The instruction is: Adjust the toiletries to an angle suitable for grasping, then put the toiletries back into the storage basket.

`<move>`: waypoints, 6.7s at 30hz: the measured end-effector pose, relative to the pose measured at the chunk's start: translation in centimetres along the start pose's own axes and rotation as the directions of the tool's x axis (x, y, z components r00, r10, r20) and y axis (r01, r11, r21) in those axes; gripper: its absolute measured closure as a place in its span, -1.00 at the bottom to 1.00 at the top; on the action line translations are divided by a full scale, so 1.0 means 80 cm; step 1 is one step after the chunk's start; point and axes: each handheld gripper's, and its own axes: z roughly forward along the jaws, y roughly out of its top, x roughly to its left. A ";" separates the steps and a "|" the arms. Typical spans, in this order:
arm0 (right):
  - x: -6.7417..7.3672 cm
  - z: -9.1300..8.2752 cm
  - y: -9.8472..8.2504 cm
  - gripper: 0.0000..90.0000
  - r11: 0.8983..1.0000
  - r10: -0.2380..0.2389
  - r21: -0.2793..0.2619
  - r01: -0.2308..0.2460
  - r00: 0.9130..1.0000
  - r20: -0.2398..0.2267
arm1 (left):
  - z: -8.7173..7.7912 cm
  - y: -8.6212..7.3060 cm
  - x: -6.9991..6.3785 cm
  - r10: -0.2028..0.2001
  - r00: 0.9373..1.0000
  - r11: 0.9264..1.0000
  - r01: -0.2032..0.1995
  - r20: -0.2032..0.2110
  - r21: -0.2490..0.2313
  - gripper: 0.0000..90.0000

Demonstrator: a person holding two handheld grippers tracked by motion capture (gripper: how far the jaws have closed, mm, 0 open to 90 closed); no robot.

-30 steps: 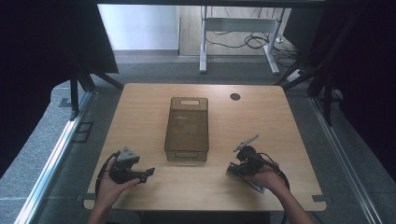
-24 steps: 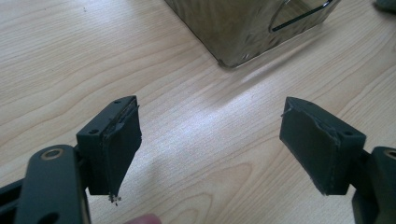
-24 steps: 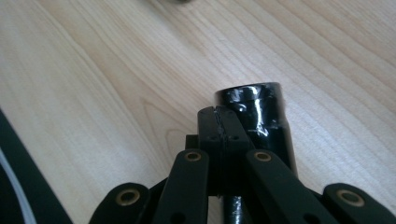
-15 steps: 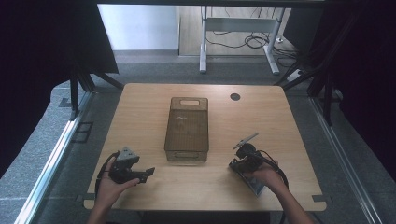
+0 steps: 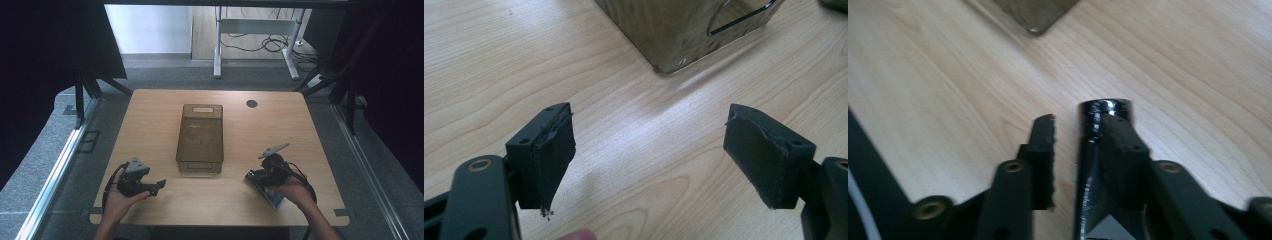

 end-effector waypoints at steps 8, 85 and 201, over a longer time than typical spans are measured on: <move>-0.005 -0.012 -0.008 0.05 0.999 0.034 -0.028 -0.032 0.997 0.066 | -0.003 0.001 0.000 -0.002 1.000 1.000 0.002 -0.002 -0.008 -0.54; -0.022 0.047 -0.019 0.02 0.958 0.086 0.266 -0.106 0.992 0.087 | -0.007 0.001 0.001 0.000 1.000 1.000 0.000 -0.001 -0.019 -0.54; -0.026 -0.013 0.147 0.04 0.980 0.191 0.084 -0.181 0.973 -0.127 | -0.006 0.002 0.001 0.009 1.000 1.000 -0.009 0.012 -0.009 -0.54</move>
